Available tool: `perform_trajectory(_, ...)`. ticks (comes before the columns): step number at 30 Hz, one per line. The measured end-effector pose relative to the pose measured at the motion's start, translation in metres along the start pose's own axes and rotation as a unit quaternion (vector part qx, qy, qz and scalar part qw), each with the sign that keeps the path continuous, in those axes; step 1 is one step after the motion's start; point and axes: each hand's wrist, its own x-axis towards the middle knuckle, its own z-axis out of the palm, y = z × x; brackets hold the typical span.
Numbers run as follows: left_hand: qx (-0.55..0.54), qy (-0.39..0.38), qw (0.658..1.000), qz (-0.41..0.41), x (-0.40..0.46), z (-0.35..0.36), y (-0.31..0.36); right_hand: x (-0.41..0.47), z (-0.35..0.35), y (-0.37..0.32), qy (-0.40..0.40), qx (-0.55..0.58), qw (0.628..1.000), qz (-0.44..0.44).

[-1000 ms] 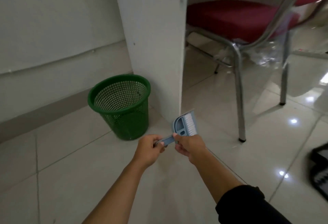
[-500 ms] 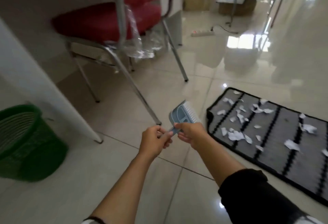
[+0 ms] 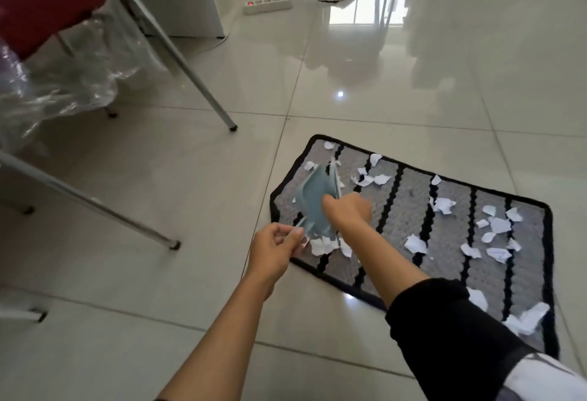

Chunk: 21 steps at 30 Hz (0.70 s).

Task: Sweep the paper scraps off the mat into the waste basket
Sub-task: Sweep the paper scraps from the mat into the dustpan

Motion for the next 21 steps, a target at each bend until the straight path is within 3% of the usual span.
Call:
perform_trajectory(5,0.046,0.069,0.996,-0.016,0.045,0.012,-0.001,0.045,-0.008,-0.013,0.039,-0.15,0.987,-0.051)
perform_trajectory(11,0.124,0.055,0.99,-0.037,0.064,-0.005,0.004,0.065,-0.013,-0.04,0.053,-0.365,0.923,-0.11)
perform_trajectory(16,0.208,0.004,0.977,0.041,0.092,-0.034,0.011,0.109,0.007,-0.062,0.091,-0.379,0.906,-0.166)
perform_trajectory(21,0.218,0.021,0.972,0.079,0.112,-0.047,0.0,0.153,0.028,-0.062,0.131,-0.447,0.85,-0.247)
